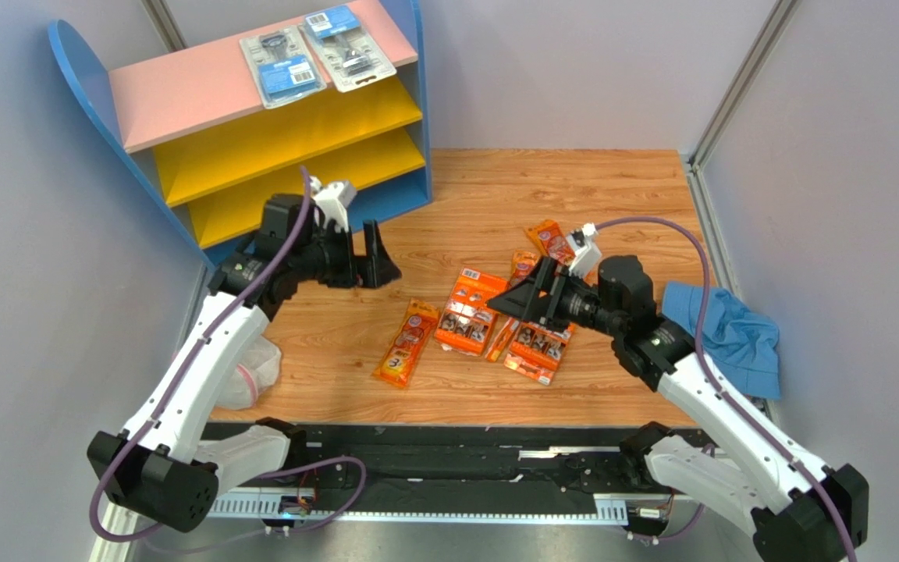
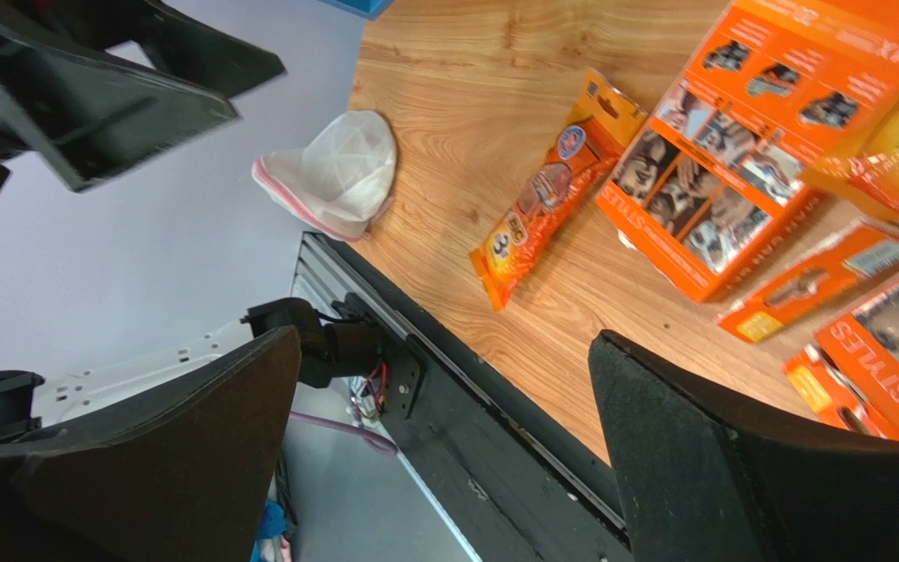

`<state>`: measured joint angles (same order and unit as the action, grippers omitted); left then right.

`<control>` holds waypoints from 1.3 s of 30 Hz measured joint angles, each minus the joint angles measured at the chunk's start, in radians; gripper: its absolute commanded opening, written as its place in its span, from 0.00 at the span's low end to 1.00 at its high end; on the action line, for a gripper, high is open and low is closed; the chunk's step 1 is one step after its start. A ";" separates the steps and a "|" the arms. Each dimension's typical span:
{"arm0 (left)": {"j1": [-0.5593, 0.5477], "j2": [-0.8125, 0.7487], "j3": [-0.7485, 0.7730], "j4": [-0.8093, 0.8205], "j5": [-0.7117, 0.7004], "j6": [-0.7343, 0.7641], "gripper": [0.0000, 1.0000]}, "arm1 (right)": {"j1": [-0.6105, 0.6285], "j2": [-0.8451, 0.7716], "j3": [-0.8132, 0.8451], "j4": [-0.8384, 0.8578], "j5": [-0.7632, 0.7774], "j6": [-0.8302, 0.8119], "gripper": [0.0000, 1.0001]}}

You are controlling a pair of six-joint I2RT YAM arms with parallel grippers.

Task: Place and organize the shaving razors onto the shelf

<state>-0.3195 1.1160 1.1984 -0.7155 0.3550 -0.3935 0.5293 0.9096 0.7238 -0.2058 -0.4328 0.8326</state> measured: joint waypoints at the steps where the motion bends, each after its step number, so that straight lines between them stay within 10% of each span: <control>1: -0.015 -0.004 -0.048 -0.006 -0.008 -0.005 0.96 | 0.000 -0.026 -0.019 -0.013 0.007 -0.004 1.00; 24: -0.333 0.461 -0.167 0.001 -0.327 -0.091 0.83 | 0.000 -0.197 -0.190 -0.068 0.008 -0.002 1.00; 30: -0.341 0.594 -0.126 0.002 -0.394 -0.098 0.59 | 0.000 -0.199 -0.220 -0.066 -0.007 0.016 1.00; 37: -0.341 0.607 -0.068 -0.013 -0.451 -0.087 0.00 | 0.054 -0.196 -0.246 -0.067 0.022 0.032 0.99; 39: -0.341 0.622 -0.043 -0.020 -0.462 -0.082 0.00 | 0.108 -0.168 -0.246 -0.064 0.051 0.032 0.99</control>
<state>-0.6605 1.7382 1.1549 -0.7353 -0.1074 -0.4759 0.6373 0.7414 0.4778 -0.2699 -0.3813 0.8642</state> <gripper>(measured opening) 0.028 0.996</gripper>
